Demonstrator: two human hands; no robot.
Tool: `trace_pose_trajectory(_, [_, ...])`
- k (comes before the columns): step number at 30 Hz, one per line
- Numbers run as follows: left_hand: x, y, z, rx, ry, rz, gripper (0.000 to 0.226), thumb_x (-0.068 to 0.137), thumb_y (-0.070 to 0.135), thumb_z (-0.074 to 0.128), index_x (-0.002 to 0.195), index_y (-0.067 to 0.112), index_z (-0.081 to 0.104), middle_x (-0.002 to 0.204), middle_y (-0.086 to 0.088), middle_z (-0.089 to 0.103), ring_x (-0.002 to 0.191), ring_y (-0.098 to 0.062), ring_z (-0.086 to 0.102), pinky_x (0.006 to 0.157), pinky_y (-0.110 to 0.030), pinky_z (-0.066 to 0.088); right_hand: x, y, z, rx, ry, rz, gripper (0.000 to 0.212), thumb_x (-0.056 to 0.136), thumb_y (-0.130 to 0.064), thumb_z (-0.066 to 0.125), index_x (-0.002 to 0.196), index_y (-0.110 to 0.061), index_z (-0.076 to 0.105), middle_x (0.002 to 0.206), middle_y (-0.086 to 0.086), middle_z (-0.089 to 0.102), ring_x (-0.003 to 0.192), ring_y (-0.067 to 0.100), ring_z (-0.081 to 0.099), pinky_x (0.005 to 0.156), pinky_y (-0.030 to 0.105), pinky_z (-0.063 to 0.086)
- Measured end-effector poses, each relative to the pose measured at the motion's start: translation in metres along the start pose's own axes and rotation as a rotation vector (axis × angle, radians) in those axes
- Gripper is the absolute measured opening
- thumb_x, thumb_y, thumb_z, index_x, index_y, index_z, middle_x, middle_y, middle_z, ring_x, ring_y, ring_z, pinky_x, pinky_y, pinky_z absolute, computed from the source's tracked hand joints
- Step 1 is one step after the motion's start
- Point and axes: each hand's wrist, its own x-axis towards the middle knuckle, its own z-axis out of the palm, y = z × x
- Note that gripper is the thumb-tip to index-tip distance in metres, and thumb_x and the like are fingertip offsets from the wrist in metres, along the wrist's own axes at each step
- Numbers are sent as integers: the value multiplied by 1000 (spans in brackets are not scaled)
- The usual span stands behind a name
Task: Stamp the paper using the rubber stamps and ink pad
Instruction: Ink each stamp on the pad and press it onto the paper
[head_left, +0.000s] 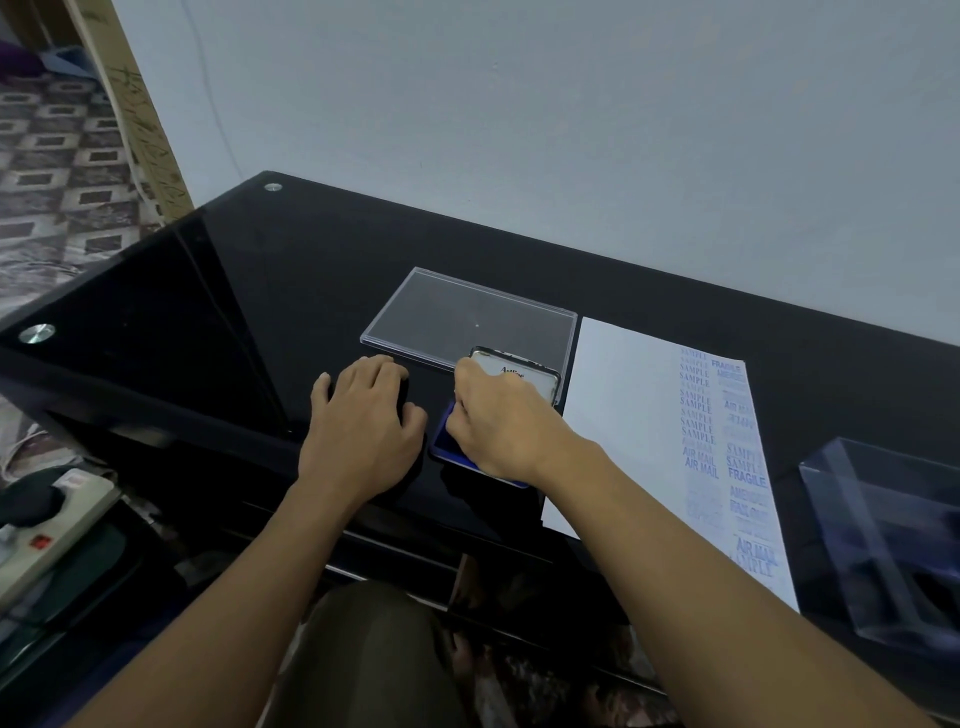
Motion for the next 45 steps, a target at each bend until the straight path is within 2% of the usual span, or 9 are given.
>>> trace_pose_trajectory(8, [0, 1, 0, -5, 0, 1, 33, 91, 27, 48, 122, 17, 54, 138, 3, 49, 136, -17, 38, 117, -52, 17, 0, -7, 1, 102, 18, 107, 14, 97, -18, 44, 87, -17, 36, 75, 5, 43, 67, 22, 41, 50, 33, 25])
trace_pose_trajectory(14, [0, 2, 0, -18, -1, 4, 32, 91, 26, 48, 122, 17, 53, 138, 2, 48, 135, -17, 38, 117, -52, 16, 0, -12, 4, 128, 38, 138, 12, 97, -18, 47, 93, -12, 38, 75, 6, 43, 66, 19, 40, 53, 35, 30])
trace_pose_trajectory(18, [0, 2, -1, -10, -11, -2, 35, 92, 27, 48, 125, 17, 53, 142, 1, 47, 138, -18, 36, 118, -53, 15, 0, -11, 3, 122, 25, 138, 11, 97, -17, 47, 94, -13, 38, 75, 7, 44, 71, 26, 45, 58, 38, 36])
trace_pose_trajectory(26, [0, 3, -1, -15, -8, -5, 34, 91, 25, 48, 124, 16, 53, 140, 0, 48, 137, -19, 37, 117, -53, 15, 0, -11, 3, 98, 31, 119, 13, 96, -16, 47, 91, -14, 35, 71, 6, 42, 61, 19, 39, 50, 34, 29])
trace_pose_trajectory(34, [-1, 4, -1, -13, -11, -1, 35, 91, 24, 49, 125, 15, 54, 143, -1, 47, 139, -19, 35, 117, -54, 15, 1, -10, 4, 65, 27, 101, 11, 95, -17, 46, 92, -14, 36, 72, 7, 44, 61, 22, 42, 55, 37, 36])
trace_pose_trajectory(45, [-1, 3, -1, -14, -11, 5, 37, 93, 24, 49, 128, 14, 54, 144, -1, 47, 140, -19, 35, 117, -54, 15, 4, -5, 3, 16, 20, 41, 12, 97, -17, 45, 89, -17, 36, 75, 8, 51, 63, 23, 48, 50, 36, 35])
